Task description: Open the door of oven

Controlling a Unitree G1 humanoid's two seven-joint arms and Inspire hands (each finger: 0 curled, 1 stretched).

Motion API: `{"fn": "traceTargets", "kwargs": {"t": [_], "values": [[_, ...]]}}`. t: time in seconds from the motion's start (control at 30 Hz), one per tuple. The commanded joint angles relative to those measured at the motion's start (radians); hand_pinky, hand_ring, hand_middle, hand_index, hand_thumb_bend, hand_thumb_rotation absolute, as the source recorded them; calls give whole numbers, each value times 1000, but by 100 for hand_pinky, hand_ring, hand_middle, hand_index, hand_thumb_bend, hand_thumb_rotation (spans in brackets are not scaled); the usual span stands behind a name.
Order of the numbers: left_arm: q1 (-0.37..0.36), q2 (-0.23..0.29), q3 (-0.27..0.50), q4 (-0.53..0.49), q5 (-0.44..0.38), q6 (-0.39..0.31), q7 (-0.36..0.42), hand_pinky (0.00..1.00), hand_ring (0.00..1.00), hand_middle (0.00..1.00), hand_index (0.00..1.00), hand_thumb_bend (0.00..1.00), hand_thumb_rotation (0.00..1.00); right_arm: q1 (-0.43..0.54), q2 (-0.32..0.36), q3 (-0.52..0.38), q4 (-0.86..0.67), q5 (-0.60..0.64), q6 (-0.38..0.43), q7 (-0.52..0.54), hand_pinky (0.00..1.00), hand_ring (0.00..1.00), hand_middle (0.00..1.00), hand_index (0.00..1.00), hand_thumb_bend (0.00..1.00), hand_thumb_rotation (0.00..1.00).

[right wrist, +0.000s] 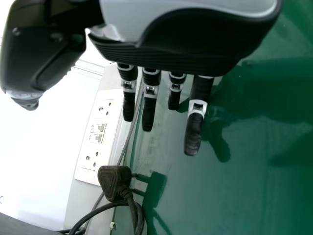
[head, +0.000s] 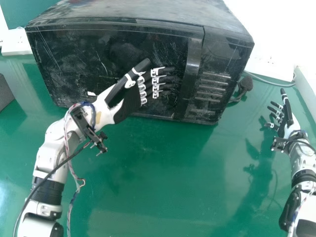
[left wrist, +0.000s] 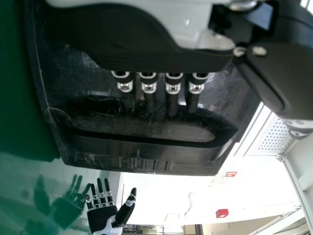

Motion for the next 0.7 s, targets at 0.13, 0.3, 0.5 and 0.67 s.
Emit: {"fn": "traceTargets", "kwargs": {"t": [0.13, 0.3, 0.5, 0.67], "values": [[-27, -21, -9, 54, 15, -7, 2, 100, 100, 100, 100, 100, 90, 57, 22, -1, 37, -4, 51, 6, 51, 63, 81, 87, 94, 100], [-38, -24, -12, 77, 28, -28, -6, 100, 100, 100, 100, 100, 91, 58, 22, 6, 35, -13, 43, 2, 59, 65, 79, 84, 95, 99], [-47, -36, -14, 94, 36, -38, -8, 100, 100, 100, 100, 100, 91, 56, 22, 13, 34, -16, 46, 3, 71, 71, 79, 83, 91, 100], [-57, -41, -19, 122, 49, -66, -22, 100, 100, 100, 100, 100, 93, 56, 22, 17, 34, -17, 44, 4, 73, 77, 81, 83, 96, 100]]}}
